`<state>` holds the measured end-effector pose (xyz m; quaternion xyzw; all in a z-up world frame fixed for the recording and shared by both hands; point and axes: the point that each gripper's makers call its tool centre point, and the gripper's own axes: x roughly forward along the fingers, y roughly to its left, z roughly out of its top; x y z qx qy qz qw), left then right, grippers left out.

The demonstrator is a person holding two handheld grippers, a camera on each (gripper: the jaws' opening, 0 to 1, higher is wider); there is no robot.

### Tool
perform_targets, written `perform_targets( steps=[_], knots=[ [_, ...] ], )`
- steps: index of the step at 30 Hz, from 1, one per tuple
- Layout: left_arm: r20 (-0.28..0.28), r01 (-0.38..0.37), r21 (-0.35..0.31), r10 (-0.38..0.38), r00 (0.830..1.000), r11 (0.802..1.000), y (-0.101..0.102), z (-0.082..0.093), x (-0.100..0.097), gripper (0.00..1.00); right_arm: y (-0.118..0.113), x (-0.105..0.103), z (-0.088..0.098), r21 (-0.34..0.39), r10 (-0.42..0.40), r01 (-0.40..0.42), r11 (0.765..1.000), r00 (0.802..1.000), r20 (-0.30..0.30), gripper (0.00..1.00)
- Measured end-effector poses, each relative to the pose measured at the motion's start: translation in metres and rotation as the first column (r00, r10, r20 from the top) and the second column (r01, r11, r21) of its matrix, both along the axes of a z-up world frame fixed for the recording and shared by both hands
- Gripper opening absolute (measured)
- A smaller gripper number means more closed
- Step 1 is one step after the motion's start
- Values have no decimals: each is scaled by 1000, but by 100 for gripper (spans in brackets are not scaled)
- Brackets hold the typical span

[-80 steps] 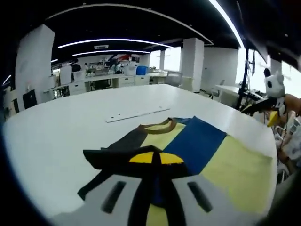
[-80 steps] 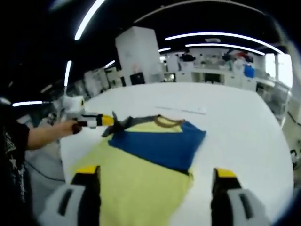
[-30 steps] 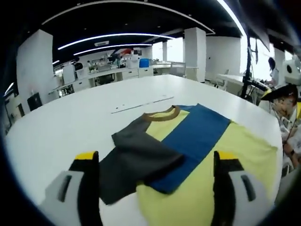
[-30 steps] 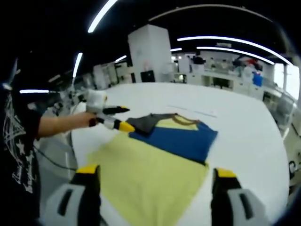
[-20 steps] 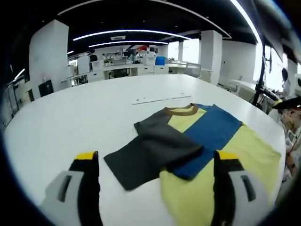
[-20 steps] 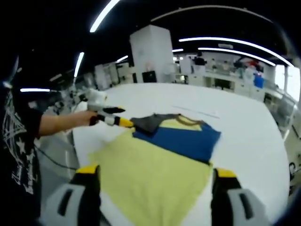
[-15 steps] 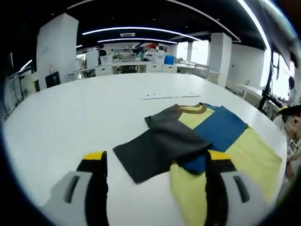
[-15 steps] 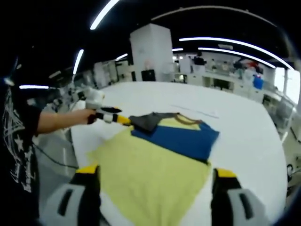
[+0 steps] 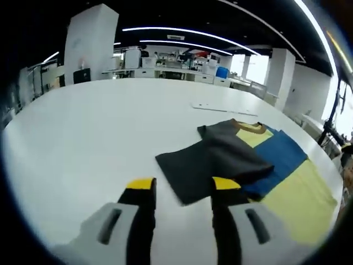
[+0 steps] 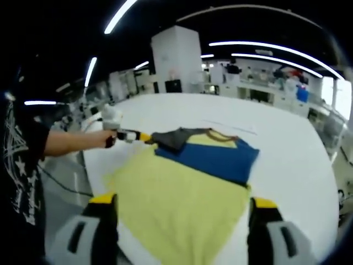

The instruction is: Fold the garment on the visible template until the final outline fits inside the template.

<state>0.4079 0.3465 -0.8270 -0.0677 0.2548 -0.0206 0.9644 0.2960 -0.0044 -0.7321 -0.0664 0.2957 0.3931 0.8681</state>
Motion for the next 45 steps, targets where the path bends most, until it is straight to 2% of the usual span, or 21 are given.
perform_targets(
  steps=[2, 6, 8, 9, 12, 14, 16, 18, 22, 27, 29, 32, 36, 39, 41, 45],
  knots=[
    [-9, 4, 3, -4, 1000, 1000, -2, -4, 4, 30, -1, 0, 0, -1, -2, 2, 1000, 1000, -1, 99],
    [-35, 5, 19, -5, 999, 1000, -16, -4, -6, 19, 0, -2, -3, -21, 12, -12, 1000, 1000, -5, 99],
    [-49, -15, 3, 15, 999, 1000, -12, -9, -8, 17, 0, -2, -3, -27, 13, -13, 1000, 1000, -5, 99],
    [-35, -27, 31, 28, 999, 999, -8, -9, -5, 16, -1, -1, -3, -27, 11, -12, 1000, 1000, -5, 99],
    [-66, -63, 79, 68, 995, 995, -4, -12, -5, 12, -2, 0, -2, -24, 5, -5, 1000, 1000, -4, 99],
    [-78, -73, 100, 81, 994, 992, -1, -13, -5, 15, -4, 2, -2, -31, -3, 3, 1000, 1000, 0, 99],
    [-64, -87, 100, 94, 993, 991, 0, -13, -1, 18, -5, 4, -1, -37, -4, 4, 999, 1000, 8, 99],
    [-61, -83, 109, 90, 994, 991, 1, -15, -2, 17, -5, 3, -1, -33, -6, 6, 999, 1000, 5, 99],
    [-68, -97, 94, 104, 992, 991, -3, -14, 3, 15, -7, 4, -1, -35, -11, 12, 999, 1000, 9, 97],
    [-86, -174, 58, 179, 980, 983, 4, -14, -1, 8, -5, 4, -1, -34, -11, 11, 999, 1000, 14, 98],
    [-95, -200, -6, 198, 976, 980, 3, -14, -1, 5, -5, 4, -1, -35, -12, 12, 999, 1000, 15, 98],
    [-116, -258, -120, 245, 963, 959, 7, -14, -2, 0, -6, 3, -2, -43, -13, 14, 999, 1000, 15, 97],
    [-117, -220, -99, 208, 971, 970, 7, -14, -4, 0, -4, 3, -3, -47, -11, 12, 999, 1000, 16, 97],
    [-112, -210, -124, 197, 974, 970, 11, -11, -4, 0, -2, 3, -2, -39, -12, 13, 999, 1000, 17, 97],
    [-98, -203, -130, 191, 977, 971, 13, -5, -4, 0, 0, 2, -2, -44, -1, 2, 999, 1000, 19, 97],
    [-64, -154, -95, 148, 987, 983, 17, 11, -6, 0, 5, -1, -2, -60, 24, -23, 998, 999, 24, 98]
  ],
)
